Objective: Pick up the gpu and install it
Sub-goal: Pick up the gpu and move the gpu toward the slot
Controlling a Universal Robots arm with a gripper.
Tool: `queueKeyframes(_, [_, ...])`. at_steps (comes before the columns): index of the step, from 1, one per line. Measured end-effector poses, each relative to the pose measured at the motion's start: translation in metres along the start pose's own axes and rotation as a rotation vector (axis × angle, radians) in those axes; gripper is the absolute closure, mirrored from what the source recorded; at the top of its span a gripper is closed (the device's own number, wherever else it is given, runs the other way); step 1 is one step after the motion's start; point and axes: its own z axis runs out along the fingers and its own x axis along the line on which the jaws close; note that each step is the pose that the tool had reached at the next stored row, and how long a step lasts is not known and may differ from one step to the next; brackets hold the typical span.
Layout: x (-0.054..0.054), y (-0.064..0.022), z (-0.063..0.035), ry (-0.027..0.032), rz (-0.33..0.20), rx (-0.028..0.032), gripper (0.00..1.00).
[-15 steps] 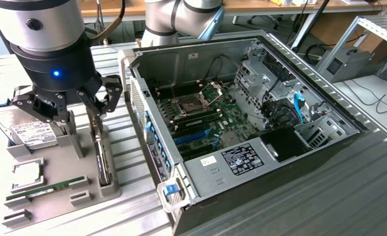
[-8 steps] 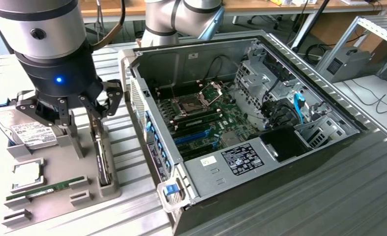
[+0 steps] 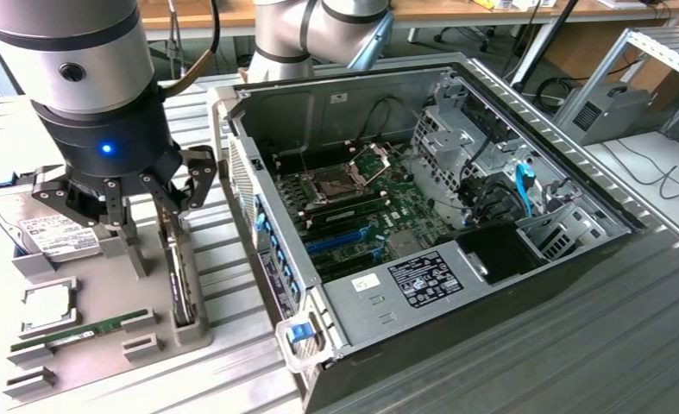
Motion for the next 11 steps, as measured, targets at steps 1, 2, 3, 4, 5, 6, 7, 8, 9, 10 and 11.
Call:
queueKeyframes(1, [0.000,0.0000,0.0000,0.0000,0.000,-0.0001,0.52])
queueKeyframes(2, [0.000,0.0000,0.0000,0.0000,0.000,0.0000,0.52])
queueKeyframes(3, [0.000,0.0000,0.0000,0.0000,0.000,0.0000,0.52])
queueKeyframes(4, [0.000,0.0000,0.0000,0.0000,0.000,0.0000,0.52])
queueKeyframes(5, [0.000,0.0000,0.0001,0.0000,0.000,-0.0001,0.52])
queueKeyframes(6, [0.000,0.0000,0.0007,-0.0002,0.000,-0.0003,0.52])
queueKeyframes(7, [0.000,-0.0001,0.0014,-0.0002,0.000,-0.0003,0.52])
queueKeyframes(8, [0.000,-0.0002,0.0040,0.0000,0.000,-0.0001,0.52])
queueKeyframes(9, [0.000,-0.0003,0.0065,0.0000,0.000,-0.0002,0.52])
queueKeyframes(10, [0.000,-0.0004,0.0085,0.0000,0.000,-0.0002,0.52])
queueKeyframes(11, [0.000,-0.0005,0.0100,0.0000,0.000,-0.0002,0.52])
